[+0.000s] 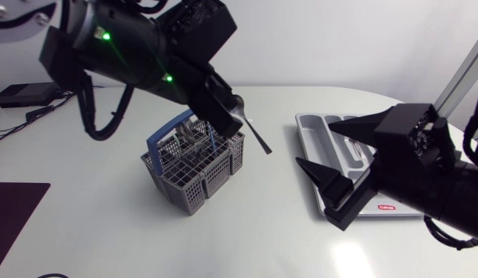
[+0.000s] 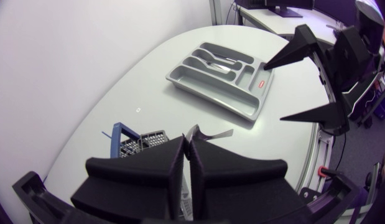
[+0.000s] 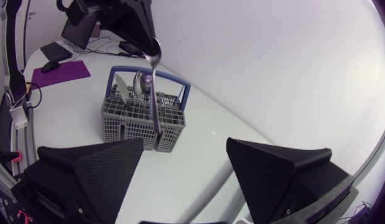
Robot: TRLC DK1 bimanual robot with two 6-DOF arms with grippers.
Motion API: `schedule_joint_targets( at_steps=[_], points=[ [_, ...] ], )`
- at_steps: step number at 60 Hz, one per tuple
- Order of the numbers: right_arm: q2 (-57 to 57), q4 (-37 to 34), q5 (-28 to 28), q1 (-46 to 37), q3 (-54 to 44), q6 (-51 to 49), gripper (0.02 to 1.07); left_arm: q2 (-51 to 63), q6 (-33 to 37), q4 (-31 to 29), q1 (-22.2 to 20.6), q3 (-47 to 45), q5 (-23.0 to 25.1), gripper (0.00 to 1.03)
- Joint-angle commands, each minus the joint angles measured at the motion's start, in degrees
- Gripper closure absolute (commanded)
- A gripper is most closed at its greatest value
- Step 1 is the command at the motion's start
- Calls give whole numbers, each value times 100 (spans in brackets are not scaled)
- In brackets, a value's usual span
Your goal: Unload the cutlery basket into the drawer organizer.
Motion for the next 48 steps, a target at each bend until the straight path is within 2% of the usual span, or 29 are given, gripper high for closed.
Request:
schedule_joint_targets(
  at_steps=[1,10,19,27,40,44,48],
  points=[
    [110,251,146,149,-114,-186,13,246,-417,137,-7,342,181,99],
    [470,761,472,413,-149,-414,18,668,-777,260,11,588,567,99],
    [901,1156,559,413,-131,-546,23,1002,-1006,234,20,887,822,99],
    [1200,1455,682,369,-70,-687,34,1151,-1059,190,-16,1019,849,99],
    [1613,1824,762,228,44,-845,65,1283,-1111,181,-33,1028,849,99],
    [1745,1894,762,184,62,-898,71,1292,-1120,173,-33,1010,849,99],
    [1850,1938,762,114,80,-915,71,1292,-1120,173,-42,1001,849,99]
  ],
)
